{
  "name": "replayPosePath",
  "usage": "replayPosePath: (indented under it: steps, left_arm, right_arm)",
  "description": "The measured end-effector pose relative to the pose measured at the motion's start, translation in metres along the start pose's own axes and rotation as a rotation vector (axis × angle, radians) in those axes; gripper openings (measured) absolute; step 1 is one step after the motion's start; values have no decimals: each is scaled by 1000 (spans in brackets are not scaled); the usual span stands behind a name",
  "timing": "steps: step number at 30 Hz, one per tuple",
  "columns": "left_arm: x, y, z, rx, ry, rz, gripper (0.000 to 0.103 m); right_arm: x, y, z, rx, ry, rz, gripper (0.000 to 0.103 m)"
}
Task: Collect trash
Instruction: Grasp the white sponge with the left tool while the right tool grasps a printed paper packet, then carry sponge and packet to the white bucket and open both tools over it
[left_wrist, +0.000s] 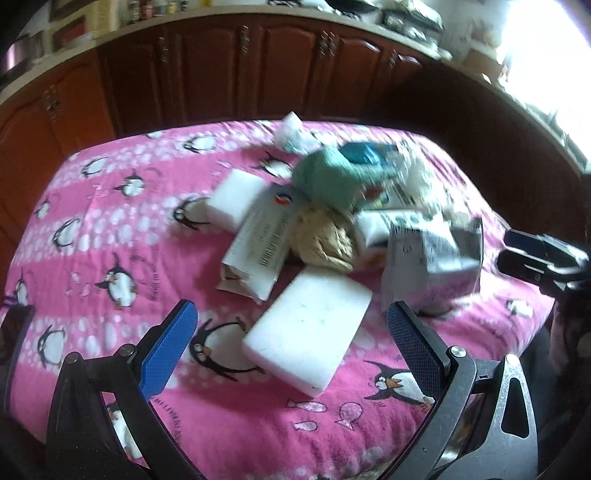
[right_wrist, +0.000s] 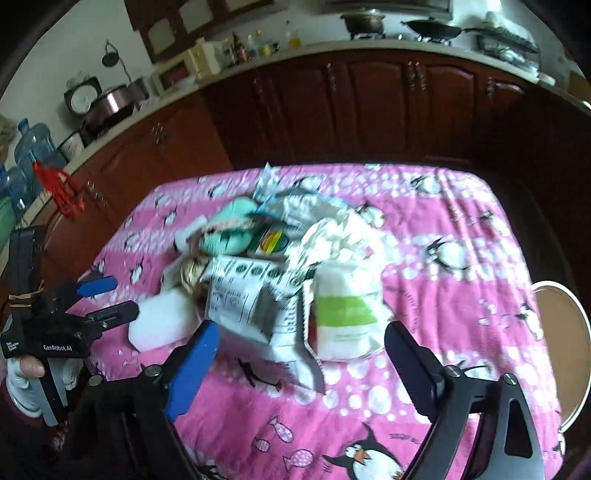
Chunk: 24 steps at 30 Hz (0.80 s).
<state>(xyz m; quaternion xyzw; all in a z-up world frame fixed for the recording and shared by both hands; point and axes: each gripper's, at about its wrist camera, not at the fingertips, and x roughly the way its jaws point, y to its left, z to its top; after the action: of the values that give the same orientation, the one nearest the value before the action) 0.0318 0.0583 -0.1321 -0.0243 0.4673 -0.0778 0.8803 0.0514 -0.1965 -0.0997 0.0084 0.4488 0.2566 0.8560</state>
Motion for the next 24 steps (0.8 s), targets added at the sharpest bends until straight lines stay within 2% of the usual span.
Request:
replayPosePath:
  steps: [6,8,10,12,14,16,21,24]
  left_arm:
    - [25,-7,1,87,84,39,102]
    - [31,-7,2,98,106,41,102]
    - [36,-8,2,107,124,40,101]
    - [41,-9,0,110,156,25,75]
    - [44,-7,-2,99,172,-8,71]
    - [40,-7,-3,97,155,-18,69]
    - [17,4,-1,14,106,-76,67]
    - [-3,2,1,23,75,-89,67]
  right_arm:
    - [18,4,1,-6,38,38,71]
    - [21,7,1,-16,49,44,56]
    - [28,10,2,-19,61,59,47]
    - [32,13,1,-23,61,77,39]
    - [26,15,0,-34,35,85,29]
    - [18,18,1,-52,13,93,27]
    - [-8,20,2,-76,-38,79,26]
    - [-28,16,4,-82,-73,70,26]
